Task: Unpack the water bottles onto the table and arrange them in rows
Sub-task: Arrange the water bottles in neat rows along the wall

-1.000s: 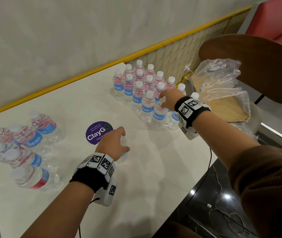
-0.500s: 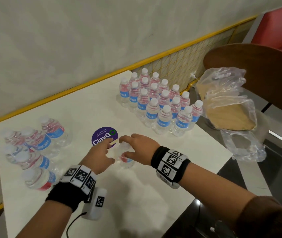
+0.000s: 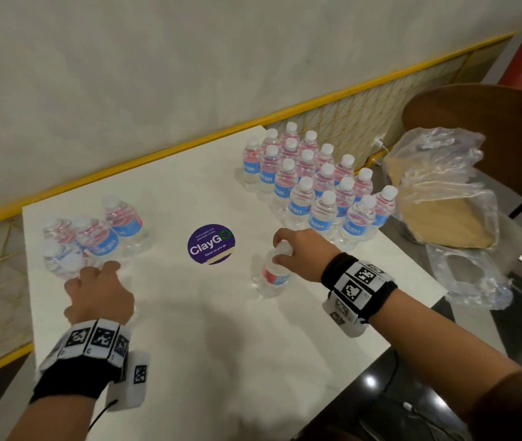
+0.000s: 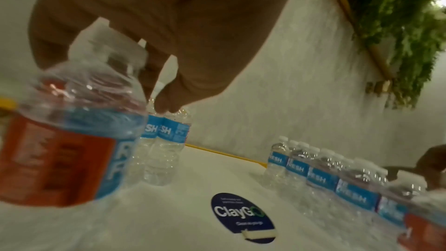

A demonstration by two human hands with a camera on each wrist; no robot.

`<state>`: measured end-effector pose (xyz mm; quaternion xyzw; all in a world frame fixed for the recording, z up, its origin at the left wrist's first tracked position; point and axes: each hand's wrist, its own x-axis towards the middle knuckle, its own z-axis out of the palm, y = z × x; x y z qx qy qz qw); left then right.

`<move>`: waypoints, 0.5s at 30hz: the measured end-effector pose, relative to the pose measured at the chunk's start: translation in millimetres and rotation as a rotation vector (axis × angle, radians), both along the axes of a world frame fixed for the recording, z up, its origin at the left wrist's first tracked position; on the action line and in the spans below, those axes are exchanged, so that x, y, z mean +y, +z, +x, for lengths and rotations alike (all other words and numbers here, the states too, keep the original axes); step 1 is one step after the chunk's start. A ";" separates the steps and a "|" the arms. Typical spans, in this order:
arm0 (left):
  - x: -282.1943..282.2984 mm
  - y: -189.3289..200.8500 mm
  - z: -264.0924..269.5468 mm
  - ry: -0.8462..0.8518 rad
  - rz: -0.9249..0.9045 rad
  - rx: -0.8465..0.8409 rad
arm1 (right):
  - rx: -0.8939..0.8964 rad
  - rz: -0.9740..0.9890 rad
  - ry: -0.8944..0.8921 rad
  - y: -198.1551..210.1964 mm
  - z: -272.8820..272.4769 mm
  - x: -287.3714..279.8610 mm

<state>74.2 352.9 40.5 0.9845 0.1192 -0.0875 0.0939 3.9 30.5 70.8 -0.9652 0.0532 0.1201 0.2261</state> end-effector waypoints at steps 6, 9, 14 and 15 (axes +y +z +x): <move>-4.0 6.6 4.7 -0.140 -0.064 -0.109 | 0.017 -0.064 -0.116 8.8 -9.6 -47.4; -22.3 13.5 -3.2 -0.225 -0.153 -0.233 | 0.043 -0.112 -0.186 9.7 -12.2 -69.7; -73.6 11.7 -1.5 -0.315 -0.330 -0.306 | 0.033 -0.160 -0.292 8.4 -14.7 -94.4; -85.7 11.2 0.3 -0.340 -0.351 -0.308 | 0.028 -0.162 -0.304 8.7 -15.1 -96.4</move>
